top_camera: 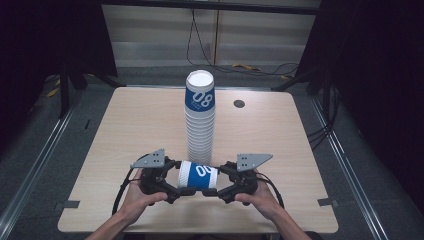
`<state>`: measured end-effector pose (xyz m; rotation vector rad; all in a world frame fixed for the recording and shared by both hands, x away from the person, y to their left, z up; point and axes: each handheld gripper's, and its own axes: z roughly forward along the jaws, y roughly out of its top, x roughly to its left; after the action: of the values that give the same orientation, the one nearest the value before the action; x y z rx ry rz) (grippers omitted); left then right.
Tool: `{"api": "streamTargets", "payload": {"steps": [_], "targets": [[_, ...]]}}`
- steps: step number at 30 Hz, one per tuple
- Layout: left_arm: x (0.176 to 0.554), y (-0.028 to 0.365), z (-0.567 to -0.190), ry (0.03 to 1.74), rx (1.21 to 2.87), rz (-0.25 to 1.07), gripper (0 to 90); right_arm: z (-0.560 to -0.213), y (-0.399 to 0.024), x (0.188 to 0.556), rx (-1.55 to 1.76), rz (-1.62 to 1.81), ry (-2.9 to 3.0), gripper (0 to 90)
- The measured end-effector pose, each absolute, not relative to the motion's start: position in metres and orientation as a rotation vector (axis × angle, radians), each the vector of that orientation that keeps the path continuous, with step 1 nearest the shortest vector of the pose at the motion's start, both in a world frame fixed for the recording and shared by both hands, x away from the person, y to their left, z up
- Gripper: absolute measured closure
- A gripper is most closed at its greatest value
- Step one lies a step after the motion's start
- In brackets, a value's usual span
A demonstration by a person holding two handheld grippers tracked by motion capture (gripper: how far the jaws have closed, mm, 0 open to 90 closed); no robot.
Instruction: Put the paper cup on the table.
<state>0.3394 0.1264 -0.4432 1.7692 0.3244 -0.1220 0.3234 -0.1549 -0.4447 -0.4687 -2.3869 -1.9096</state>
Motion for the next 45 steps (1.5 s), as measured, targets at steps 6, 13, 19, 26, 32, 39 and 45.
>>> {"api": "streamTargets", "payload": {"steps": [6,13,19,26,32,39,45], "targets": [[0.343,0.130,-0.441,0.292,1.780,-0.135,12.9,-0.446,-0.152,0.323,-0.472,-1.860,-2.411,28.8],[0.343,0.132,-0.440,0.273,1.798,-0.139,17.0,-0.448,-0.150,0.324,-0.490,-1.820,-2.448,25.8],[0.343,0.132,-0.438,0.275,1.815,-0.129,17.9,-0.449,-0.147,0.325,-0.510,-1.780,-2.478,23.4],[0.341,0.132,-0.436,0.274,1.811,-0.095,17.9,-0.450,-0.144,0.326,-0.591,-1.643,-2.551,16.7],[0.341,0.136,-0.435,0.279,1.833,-0.062,17.8,-0.451,-0.146,0.327,-0.633,-1.617,-2.563,14.2],[0.340,0.144,-0.432,0.297,1.820,-0.047,17.8,-0.450,-0.152,0.326,-0.695,-1.605,-2.578,14.1],[0.342,0.146,-0.435,0.333,1.840,-0.004,17.6,-0.448,-0.157,0.327,-0.701,-1.590,-2.610,14.2]]}}
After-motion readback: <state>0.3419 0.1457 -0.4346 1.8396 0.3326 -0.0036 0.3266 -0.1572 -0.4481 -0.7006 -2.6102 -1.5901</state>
